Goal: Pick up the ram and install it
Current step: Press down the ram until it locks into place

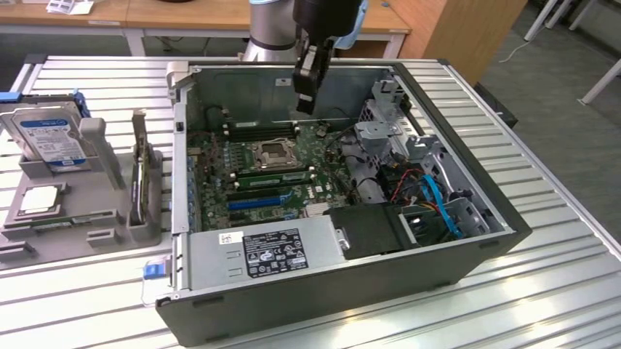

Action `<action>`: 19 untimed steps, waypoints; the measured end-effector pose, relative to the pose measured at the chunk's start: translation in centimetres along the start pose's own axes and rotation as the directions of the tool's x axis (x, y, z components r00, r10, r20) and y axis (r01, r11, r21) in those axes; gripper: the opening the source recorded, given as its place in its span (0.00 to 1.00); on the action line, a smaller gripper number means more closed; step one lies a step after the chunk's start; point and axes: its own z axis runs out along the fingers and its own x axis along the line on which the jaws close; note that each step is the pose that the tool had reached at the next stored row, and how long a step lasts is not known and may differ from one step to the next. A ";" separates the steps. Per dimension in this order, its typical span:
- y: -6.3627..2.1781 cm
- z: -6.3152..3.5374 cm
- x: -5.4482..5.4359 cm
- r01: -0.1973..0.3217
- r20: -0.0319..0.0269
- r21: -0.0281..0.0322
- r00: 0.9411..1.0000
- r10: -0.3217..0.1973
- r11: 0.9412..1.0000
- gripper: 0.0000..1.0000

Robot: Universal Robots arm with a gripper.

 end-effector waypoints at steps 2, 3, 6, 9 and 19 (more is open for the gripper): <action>0.00 0.02 0.0 -0.036 0.000 -0.002 0.999 0.036 0.999 0.11; 0.00 0.03 0.0 -0.054 0.001 -0.003 0.999 0.054 0.999 0.11; 0.00 0.06 0.0 -0.109 0.001 -0.007 0.994 0.109 0.994 0.11; 0.00 0.09 0.0 -0.162 0.001 -0.010 0.987 0.163 0.987 0.11; 0.00 0.18 0.0 -0.338 0.001 -0.021 0.941 0.339 0.941 0.11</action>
